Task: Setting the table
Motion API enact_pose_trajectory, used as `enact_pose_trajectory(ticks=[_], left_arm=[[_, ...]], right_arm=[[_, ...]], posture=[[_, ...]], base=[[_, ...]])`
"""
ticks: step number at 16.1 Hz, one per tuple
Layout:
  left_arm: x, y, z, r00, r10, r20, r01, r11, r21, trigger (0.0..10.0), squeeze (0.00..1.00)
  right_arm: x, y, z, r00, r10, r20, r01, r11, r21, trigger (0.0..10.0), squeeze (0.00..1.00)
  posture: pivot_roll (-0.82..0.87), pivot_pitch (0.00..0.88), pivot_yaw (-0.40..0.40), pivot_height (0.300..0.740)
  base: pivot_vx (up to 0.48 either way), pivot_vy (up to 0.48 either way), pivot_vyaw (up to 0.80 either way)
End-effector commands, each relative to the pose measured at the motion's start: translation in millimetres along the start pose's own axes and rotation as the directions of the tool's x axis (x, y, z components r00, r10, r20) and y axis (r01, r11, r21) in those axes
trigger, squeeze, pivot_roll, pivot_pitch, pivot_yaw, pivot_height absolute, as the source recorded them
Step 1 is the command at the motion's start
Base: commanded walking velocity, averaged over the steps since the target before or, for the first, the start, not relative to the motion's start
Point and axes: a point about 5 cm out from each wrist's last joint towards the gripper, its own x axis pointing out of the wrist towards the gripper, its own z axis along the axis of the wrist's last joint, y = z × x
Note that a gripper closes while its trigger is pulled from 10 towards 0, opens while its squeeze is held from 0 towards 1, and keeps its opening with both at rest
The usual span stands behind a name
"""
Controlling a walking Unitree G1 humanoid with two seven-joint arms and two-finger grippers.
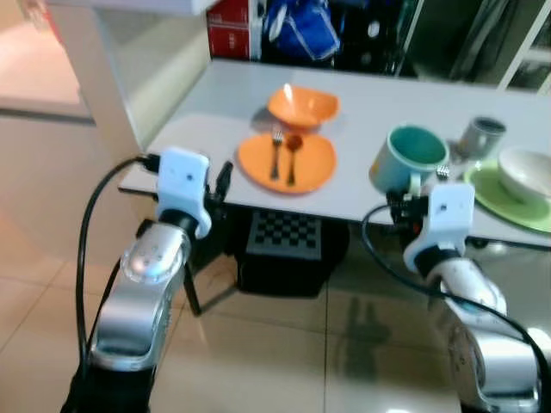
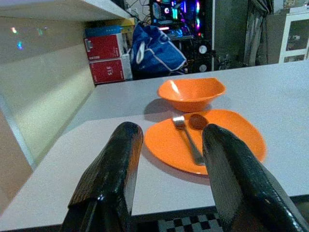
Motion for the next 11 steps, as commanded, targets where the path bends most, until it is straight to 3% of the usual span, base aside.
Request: enact_pose_trajectory(ticks=[1,4,11], left_arm=[[2.8,0.8,6.8,0.999,-0.005,0.036,0.005,1.000,0.008,10.0,0.00],[2.4,2.1,8.8,0.998,-0.013,0.055,0.012,1.000,0.023,10.0,0.00],[2.0,1.5,8.9,0.997,-0.040,0.064,0.039,0.999,0.014,10.0,0.00]], right_arm=[[1.7,-1.5,2.7,1.000,-0.002,0.007,0.002,1.000,0.000,10.0,0.00],[2.3,-0.2,2.7,1.000,0.012,0.007,-0.012,1.000,0.014,10.0,0.00],[3.4,1.7,2.6,1.000,0.025,0.005,-0.025,1.000,0.015,10.0,0.00]], posture=[[0.01,0.000,-0.010,0.740],[0.01,0.000,-0.010,0.740],[0.01,0.000,-0.008,0.740]], base=[[0.000,0.000,0.00],[0.092,0.000,0.00],[0.429,0.000,0.00]])
